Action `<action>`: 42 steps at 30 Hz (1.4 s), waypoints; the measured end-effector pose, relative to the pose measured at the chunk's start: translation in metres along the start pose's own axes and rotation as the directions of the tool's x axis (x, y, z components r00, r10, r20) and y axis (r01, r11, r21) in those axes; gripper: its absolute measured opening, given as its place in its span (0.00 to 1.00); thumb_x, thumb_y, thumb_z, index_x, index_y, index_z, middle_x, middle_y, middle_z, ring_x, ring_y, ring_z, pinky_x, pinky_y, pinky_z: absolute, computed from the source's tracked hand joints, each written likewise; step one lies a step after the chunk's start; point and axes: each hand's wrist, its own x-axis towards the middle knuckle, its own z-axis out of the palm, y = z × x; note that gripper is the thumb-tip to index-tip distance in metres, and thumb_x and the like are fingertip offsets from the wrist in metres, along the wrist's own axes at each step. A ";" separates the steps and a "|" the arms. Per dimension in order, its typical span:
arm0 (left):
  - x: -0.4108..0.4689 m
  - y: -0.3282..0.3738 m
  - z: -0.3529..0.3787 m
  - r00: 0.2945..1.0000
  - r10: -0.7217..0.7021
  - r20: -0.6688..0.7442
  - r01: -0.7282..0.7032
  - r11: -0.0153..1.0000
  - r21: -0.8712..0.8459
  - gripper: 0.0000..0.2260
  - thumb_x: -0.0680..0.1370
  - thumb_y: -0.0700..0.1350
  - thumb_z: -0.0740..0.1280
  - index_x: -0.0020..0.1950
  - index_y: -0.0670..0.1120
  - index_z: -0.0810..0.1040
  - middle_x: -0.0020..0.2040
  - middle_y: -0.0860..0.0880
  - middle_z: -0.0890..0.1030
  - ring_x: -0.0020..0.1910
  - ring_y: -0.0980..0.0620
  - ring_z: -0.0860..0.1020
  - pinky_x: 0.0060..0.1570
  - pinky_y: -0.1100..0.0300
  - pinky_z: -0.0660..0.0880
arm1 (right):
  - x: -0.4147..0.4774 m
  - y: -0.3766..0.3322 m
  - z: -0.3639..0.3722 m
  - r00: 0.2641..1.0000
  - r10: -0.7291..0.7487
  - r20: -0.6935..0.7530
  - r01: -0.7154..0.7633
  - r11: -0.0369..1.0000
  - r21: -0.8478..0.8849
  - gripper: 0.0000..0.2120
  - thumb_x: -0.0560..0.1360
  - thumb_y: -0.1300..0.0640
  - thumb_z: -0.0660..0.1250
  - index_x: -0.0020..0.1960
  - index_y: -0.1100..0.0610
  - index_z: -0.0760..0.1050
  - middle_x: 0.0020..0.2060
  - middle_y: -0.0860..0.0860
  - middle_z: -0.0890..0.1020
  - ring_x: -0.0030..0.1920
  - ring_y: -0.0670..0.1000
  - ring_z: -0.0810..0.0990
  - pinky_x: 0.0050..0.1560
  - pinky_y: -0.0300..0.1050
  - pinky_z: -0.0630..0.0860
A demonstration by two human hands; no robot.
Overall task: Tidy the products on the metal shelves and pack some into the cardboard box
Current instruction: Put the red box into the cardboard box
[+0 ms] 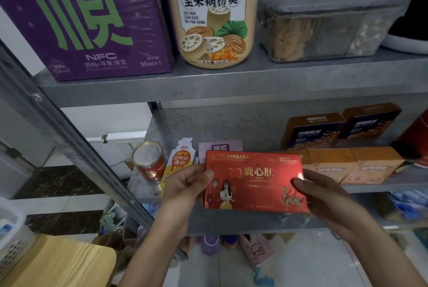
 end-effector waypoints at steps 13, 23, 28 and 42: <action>-0.004 0.000 -0.001 0.975 0.133 0.177 -0.152 0.984 0.095 0.20 0.69 0.46 0.71 0.61 0.49 0.78 0.54 0.50 0.84 0.54 0.52 0.83 0.50 0.57 0.81 | -0.006 0.015 -0.016 0.980 -0.189 0.056 0.187 0.982 0.033 0.24 0.65 0.69 0.72 0.60 0.69 0.72 0.50 0.64 0.83 0.53 0.63 0.82 0.43 0.43 0.81; -0.008 -0.005 -0.001 0.994 0.076 0.079 -0.082 0.994 0.078 0.14 0.69 0.48 0.70 0.53 0.46 0.80 0.48 0.47 0.86 0.46 0.48 0.85 0.39 0.60 0.81 | -0.015 -0.003 0.000 0.990 -0.126 0.066 0.132 0.987 -0.093 0.51 0.42 0.36 0.82 0.64 0.40 0.70 0.50 0.50 0.85 0.50 0.55 0.85 0.41 0.41 0.82; -0.011 0.002 0.006 0.997 0.043 0.060 -0.048 0.996 0.074 0.15 0.72 0.50 0.67 0.58 0.48 0.78 0.44 0.48 0.85 0.41 0.52 0.85 0.35 0.63 0.79 | -0.019 -0.013 0.008 0.981 -0.194 0.006 0.194 0.980 -0.051 0.41 0.41 0.35 0.82 0.55 0.32 0.78 0.48 0.51 0.86 0.46 0.56 0.85 0.38 0.43 0.82; -0.006 -0.005 -0.007 0.641 0.583 0.499 -0.758 0.380 0.529 0.28 0.73 0.47 0.73 0.72 0.56 0.69 0.73 0.55 0.69 0.73 0.55 0.66 0.70 0.55 0.68 | -0.011 -0.009 0.003 0.983 0.062 -0.173 -0.039 0.991 0.130 0.20 0.66 0.52 0.69 0.56 0.59 0.78 0.41 0.58 0.86 0.40 0.54 0.85 0.40 0.45 0.82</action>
